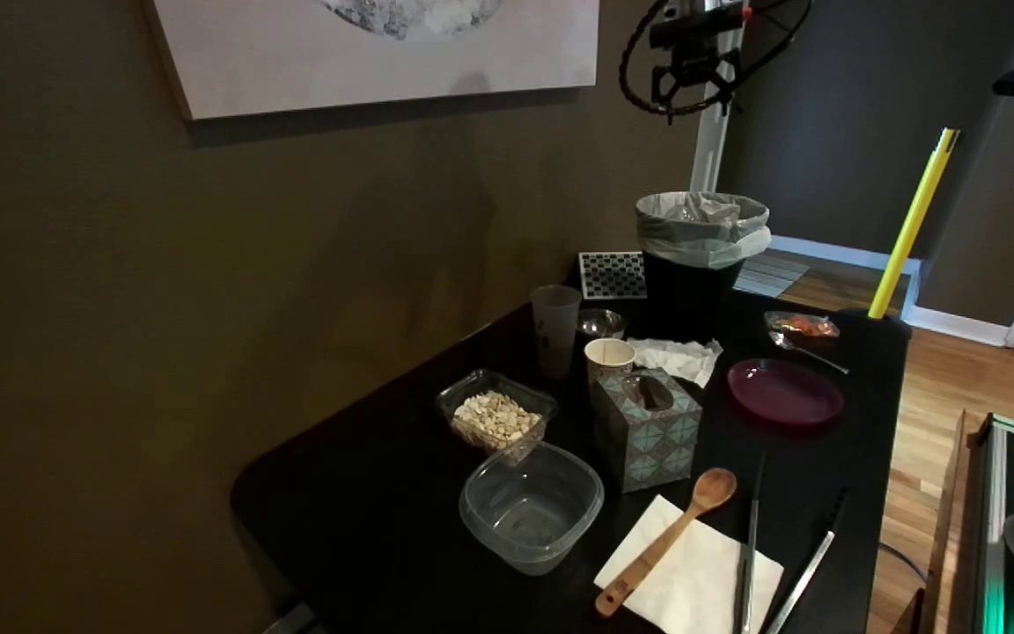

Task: Put some of the white objects in the bin

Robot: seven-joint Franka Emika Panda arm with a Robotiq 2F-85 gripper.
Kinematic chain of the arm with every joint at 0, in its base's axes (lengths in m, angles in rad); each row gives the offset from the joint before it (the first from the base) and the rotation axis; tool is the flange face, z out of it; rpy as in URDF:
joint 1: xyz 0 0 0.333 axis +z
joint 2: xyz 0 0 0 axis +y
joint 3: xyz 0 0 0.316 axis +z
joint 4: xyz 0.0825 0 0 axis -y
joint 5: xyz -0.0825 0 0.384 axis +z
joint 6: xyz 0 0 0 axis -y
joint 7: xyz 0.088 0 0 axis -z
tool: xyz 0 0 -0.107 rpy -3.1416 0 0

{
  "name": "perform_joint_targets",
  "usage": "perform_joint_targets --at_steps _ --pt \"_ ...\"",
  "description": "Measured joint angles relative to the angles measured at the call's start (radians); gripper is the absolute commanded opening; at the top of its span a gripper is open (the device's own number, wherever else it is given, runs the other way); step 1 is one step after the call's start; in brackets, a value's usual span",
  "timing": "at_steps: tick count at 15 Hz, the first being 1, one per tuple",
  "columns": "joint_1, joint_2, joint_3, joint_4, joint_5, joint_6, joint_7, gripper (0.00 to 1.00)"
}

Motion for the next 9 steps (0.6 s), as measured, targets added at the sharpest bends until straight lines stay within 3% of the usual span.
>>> perform_joint_targets --at_steps 4,9 --pt "0.025 -0.044 0.022 0.007 -0.007 -0.076 -0.131 1.00" --pt "0.053 -0.064 0.044 0.007 -0.008 -0.083 -0.204 1.00"
